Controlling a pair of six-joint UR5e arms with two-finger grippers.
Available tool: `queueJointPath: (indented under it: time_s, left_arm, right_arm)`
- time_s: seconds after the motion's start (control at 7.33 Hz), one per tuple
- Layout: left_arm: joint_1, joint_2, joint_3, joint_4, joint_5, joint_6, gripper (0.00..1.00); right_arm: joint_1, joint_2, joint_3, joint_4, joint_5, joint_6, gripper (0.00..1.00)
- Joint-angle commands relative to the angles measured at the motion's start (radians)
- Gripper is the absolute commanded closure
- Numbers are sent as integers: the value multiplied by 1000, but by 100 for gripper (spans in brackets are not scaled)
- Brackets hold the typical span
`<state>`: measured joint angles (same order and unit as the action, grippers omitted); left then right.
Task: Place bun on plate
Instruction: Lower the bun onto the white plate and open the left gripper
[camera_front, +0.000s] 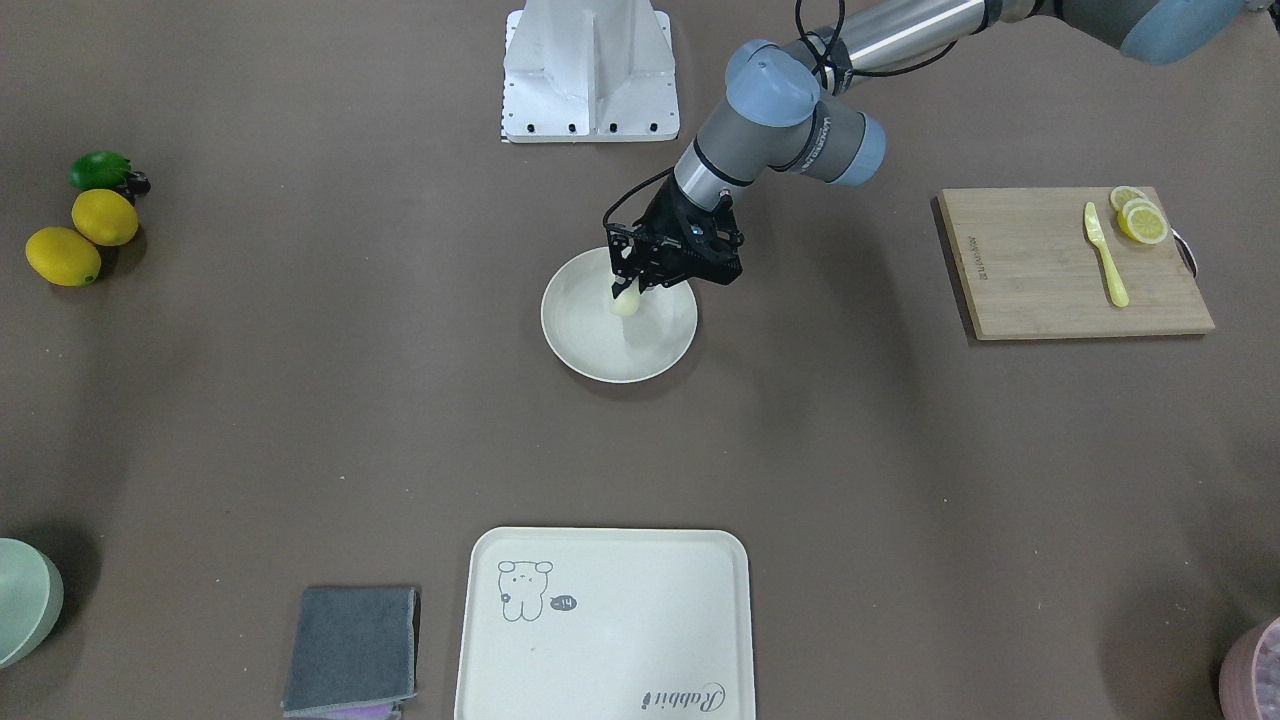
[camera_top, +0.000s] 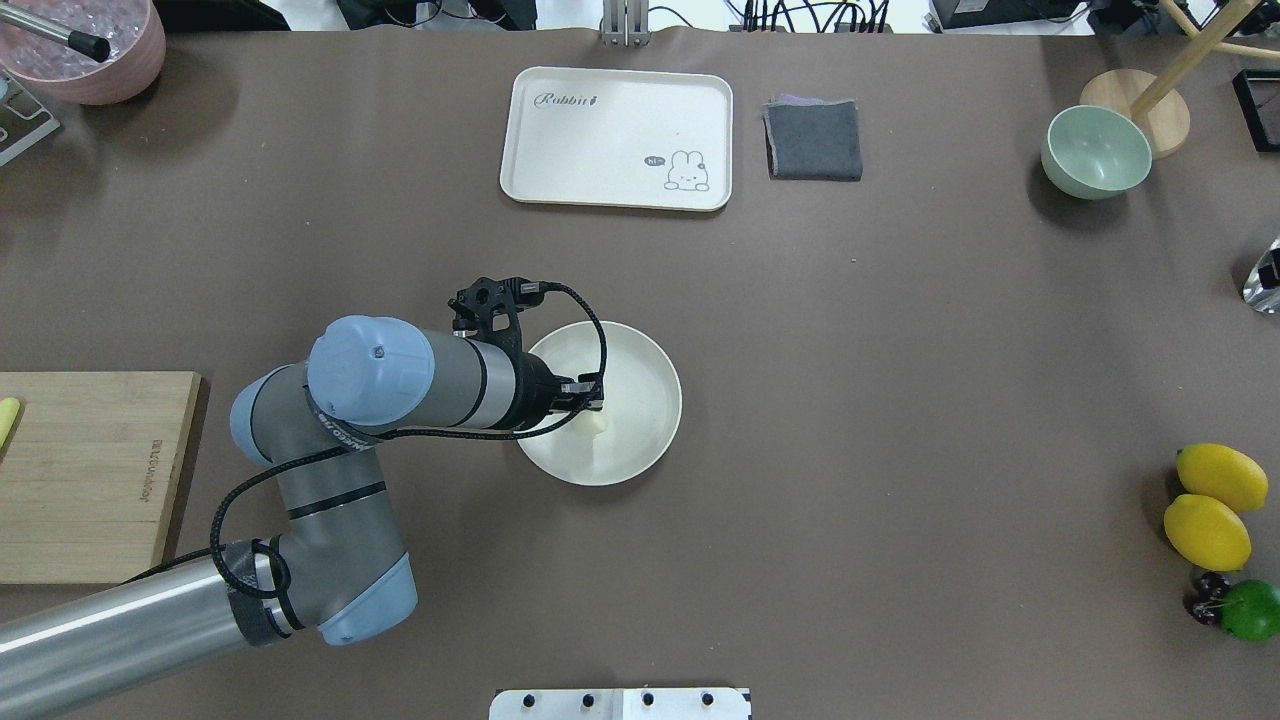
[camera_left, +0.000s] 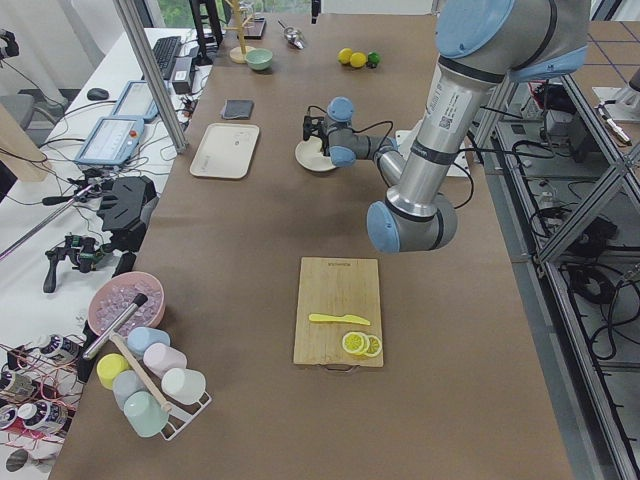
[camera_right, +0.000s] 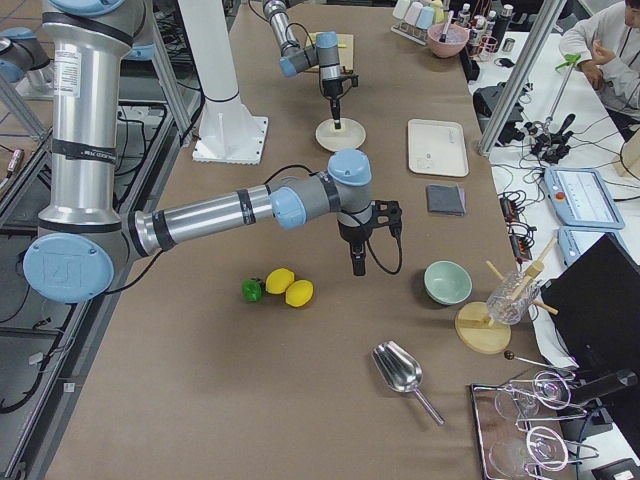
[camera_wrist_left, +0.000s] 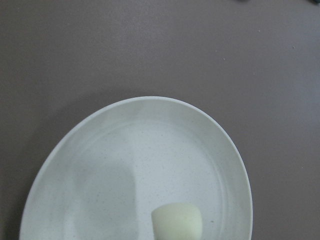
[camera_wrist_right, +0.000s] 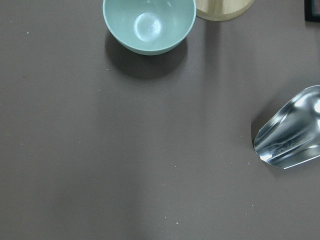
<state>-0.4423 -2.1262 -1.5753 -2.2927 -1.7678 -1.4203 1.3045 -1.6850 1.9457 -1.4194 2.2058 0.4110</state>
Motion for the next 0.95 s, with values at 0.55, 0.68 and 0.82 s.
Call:
queueJointPath:
  time_s: [0.55, 0.68, 0.82]
  left_arm:
    - [-7, 9, -86, 27, 44, 0, 3]
    - [-45, 11, -132, 174, 16, 27, 3]
    - [-103, 11, -209, 341, -69, 140, 3]
  right_arm:
    - [1, -79, -28, 140, 9, 0, 0]
    - [2, -103, -31, 140, 9, -4, 0]
    - [4, -113, -37, 139, 12, -42, 0]
